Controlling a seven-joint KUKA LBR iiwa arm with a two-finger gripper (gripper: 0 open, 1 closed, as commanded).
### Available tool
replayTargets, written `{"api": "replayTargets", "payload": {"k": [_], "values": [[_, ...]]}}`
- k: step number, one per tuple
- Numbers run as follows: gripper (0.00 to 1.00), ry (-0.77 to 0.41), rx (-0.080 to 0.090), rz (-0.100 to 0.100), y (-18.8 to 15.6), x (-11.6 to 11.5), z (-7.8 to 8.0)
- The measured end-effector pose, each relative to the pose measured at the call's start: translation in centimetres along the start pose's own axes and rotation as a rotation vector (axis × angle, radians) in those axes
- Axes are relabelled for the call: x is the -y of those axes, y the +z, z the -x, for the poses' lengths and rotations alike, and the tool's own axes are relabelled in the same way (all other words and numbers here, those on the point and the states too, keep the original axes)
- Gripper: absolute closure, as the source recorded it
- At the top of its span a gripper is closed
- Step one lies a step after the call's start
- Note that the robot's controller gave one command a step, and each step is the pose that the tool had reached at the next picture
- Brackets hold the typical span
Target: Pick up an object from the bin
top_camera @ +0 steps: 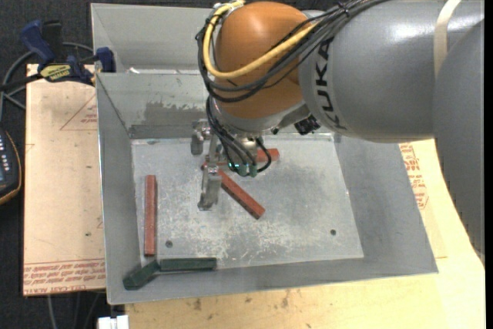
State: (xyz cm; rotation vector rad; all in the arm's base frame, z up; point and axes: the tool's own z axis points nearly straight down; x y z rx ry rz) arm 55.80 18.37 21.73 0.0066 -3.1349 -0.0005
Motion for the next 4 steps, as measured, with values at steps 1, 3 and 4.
{"api": "replayTargets", "payload": {"k": [1, 3, 4], "values": [[0.0, -0.151, 0.012, 0.001, 14.9, 9.0, 1.4], [1.0, -0.183, 0.009, 0.001, 14.6, 13.8, 6.7], [1.0, -0.424, 0.016, -0.004, 0.8, 17.0, 4.9]]}}
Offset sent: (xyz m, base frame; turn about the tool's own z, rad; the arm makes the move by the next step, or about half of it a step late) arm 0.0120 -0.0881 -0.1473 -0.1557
